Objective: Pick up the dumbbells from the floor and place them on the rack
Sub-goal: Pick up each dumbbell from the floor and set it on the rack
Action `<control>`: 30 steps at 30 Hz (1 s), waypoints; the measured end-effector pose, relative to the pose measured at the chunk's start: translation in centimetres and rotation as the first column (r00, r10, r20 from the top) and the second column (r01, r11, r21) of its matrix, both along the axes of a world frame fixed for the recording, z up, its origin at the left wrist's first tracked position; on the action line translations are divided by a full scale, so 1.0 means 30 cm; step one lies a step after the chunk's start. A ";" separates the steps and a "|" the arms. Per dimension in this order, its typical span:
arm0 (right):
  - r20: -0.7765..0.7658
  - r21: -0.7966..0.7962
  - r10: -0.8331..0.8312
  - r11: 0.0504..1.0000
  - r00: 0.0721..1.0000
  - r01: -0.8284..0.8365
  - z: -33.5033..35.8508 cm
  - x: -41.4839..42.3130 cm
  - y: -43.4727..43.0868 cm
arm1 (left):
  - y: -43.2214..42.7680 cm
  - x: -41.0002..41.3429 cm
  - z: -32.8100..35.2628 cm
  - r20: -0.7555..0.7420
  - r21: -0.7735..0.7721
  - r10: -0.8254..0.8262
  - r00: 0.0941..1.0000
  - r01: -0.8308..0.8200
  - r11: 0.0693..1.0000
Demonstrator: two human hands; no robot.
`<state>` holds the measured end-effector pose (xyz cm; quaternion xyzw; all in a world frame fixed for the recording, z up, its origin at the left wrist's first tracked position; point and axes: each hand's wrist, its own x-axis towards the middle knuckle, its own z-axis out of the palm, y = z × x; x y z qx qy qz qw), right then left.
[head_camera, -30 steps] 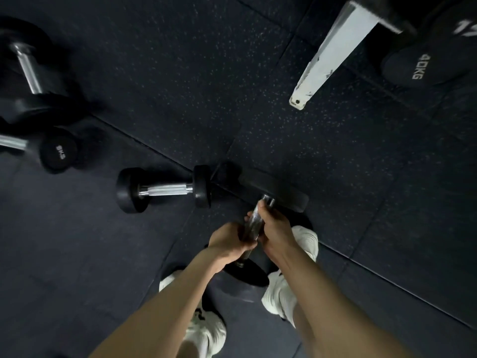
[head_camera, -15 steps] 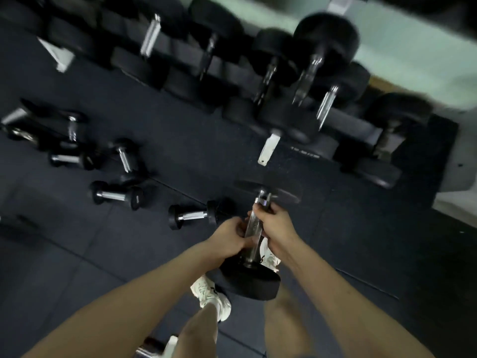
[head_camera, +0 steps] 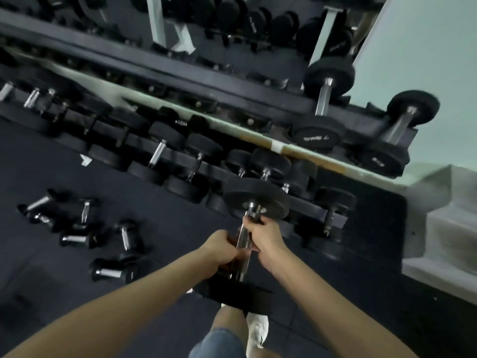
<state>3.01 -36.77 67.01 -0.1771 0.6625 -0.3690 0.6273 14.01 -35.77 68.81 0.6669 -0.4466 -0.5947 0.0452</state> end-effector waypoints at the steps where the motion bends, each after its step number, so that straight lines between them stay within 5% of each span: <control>1: 0.005 -0.004 -0.007 1.000 1.000 0.007 0.015 -0.011 -0.034 | -0.036 -0.010 0.017 -0.001 -0.005 -0.024 1.000 0.024 1.000; 30: -0.135 -0.099 -0.240 0.969 0.961 0.228 0.027 -0.166 -1.478 | -1.546 -0.178 -0.011 0.016 -0.142 -0.231 0.973 0.231 0.963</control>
